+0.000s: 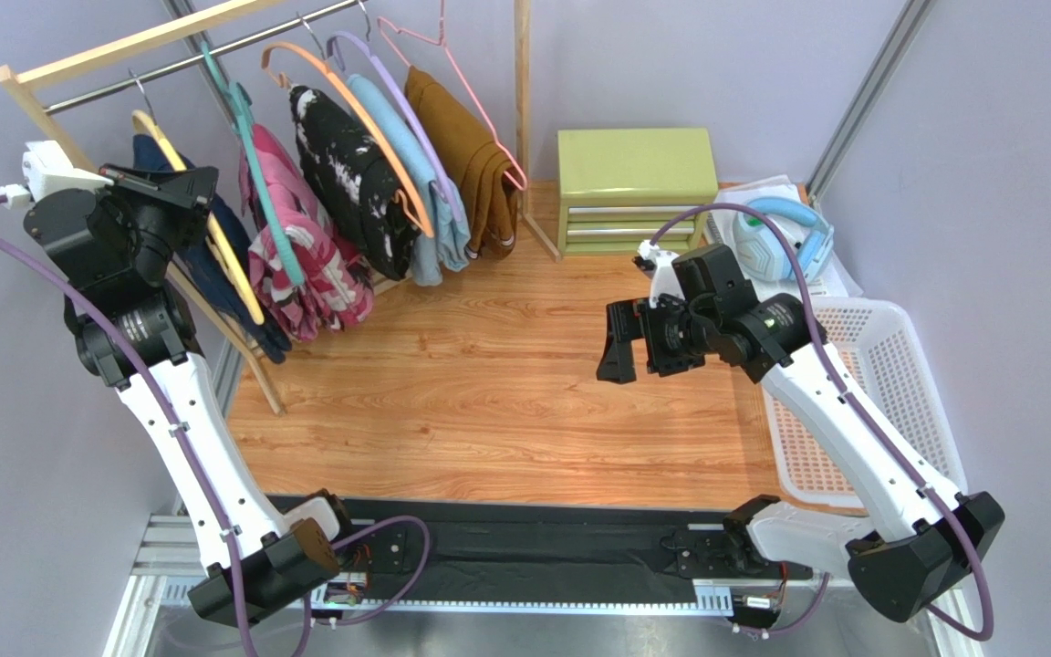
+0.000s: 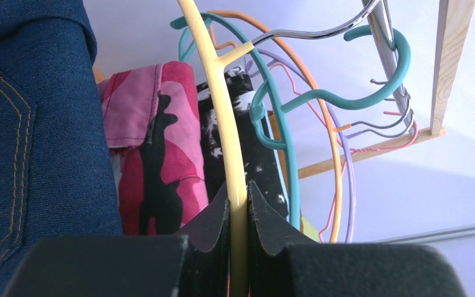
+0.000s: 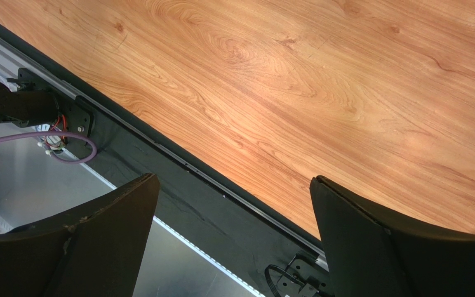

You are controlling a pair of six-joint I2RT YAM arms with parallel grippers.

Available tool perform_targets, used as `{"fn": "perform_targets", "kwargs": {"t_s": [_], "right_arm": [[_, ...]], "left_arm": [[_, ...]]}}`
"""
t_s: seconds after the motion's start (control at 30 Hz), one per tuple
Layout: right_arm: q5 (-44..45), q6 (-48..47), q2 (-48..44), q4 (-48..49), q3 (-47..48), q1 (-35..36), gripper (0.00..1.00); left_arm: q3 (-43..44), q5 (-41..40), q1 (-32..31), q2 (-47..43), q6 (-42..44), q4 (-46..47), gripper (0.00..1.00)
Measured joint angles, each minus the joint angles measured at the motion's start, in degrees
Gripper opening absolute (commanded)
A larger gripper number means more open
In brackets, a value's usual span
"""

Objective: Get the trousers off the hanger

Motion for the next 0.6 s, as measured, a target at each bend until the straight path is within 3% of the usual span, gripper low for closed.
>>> {"fn": "perform_targets", "kwargs": {"t_s": [0.33,0.6], "right_arm": [[-1.5,-0.8,1.2,1.1,-0.2,-1.0,1.00],[-2.6,-1.7,1.6,1.8,-0.7,-1.8,1.00]], "left_arm": [[-5.1,2.9,0.1,-0.9,7.0,7.8,0.00],[-13.0,5.5,0.1,-2.4,11.4,20.5,0.00]]}}
